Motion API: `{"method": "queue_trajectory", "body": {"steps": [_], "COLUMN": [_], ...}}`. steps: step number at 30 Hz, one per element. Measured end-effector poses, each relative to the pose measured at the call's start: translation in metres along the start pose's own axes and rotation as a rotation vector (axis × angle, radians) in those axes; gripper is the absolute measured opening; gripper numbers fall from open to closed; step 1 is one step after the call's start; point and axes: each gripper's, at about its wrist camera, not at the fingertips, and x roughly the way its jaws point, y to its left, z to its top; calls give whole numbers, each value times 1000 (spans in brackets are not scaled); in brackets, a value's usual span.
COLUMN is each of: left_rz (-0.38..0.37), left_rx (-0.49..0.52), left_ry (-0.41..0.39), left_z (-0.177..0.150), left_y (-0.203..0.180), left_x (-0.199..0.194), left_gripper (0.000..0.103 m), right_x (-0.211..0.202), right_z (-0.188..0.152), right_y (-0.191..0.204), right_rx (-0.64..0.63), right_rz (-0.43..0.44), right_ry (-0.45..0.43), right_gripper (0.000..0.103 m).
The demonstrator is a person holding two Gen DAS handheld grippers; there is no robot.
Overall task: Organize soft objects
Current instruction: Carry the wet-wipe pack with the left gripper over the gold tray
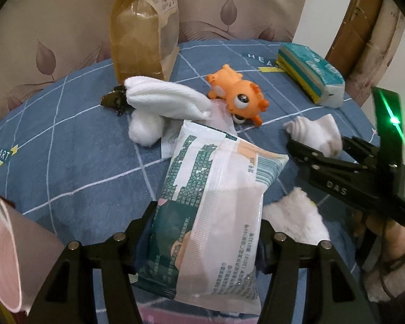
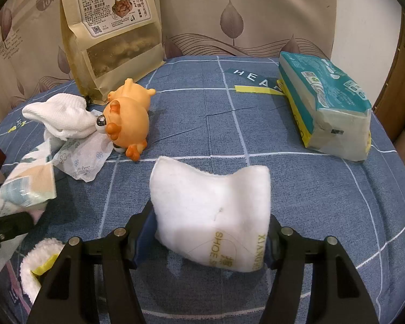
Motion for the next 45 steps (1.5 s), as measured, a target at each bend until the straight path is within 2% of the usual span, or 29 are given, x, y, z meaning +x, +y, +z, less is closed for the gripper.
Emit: {"method": "queue_trajectory", "body": {"steps": [13, 25, 32, 45], "left_rz": [19, 73, 149, 324], "left_rx": [4, 10, -36, -204], "left_ry": [-45, -151, -184, -185], "left_z": [-20, -41, -51, -84], "left_y": [2, 9, 41, 134], "left_x": [-42, -111, -141, -171], "left_gripper": [61, 61, 61, 61], "right_x": [0, 0, 0, 0], "right_z": [0, 0, 0, 0], "right_y": [0, 1, 0, 0], "right_rx": [0, 0, 0, 0], "right_rz": [-1, -1, -1, -1], "right_ry": [0, 0, 0, 0], "right_gripper": [61, 61, 61, 61]}}
